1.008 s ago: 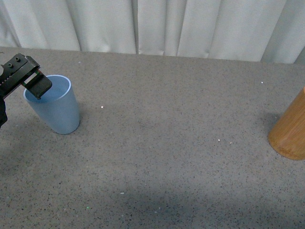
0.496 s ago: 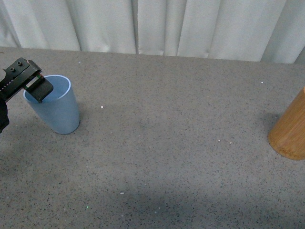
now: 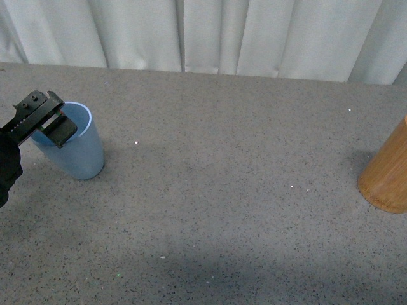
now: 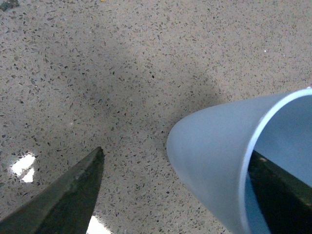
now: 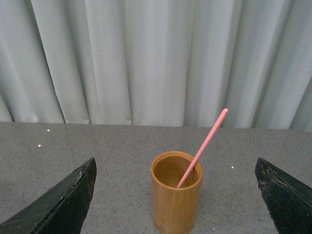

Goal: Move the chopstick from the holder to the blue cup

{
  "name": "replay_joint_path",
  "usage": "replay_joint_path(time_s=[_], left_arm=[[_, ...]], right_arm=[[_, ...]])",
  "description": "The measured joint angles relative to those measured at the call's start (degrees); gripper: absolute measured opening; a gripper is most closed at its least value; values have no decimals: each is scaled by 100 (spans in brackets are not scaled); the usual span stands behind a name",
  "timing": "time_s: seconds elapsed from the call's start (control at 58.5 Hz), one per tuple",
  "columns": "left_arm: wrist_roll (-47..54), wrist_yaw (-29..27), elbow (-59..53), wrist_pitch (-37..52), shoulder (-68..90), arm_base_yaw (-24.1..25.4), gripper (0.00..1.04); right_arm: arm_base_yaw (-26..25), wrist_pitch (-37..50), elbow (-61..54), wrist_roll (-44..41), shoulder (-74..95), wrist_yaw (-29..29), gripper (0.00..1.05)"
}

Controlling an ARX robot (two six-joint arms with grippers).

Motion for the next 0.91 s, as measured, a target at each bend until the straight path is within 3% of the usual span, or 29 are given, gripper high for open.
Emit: replay_joint_path(time_s=[0.547,0.906], left_arm=[[188,111,52,133,-345,-2,4],[782,369,254,-2,-542,-177,4]], right_arm=[[0,0,0,0,0,0,95],[0,0,0,0,0,0,95]])
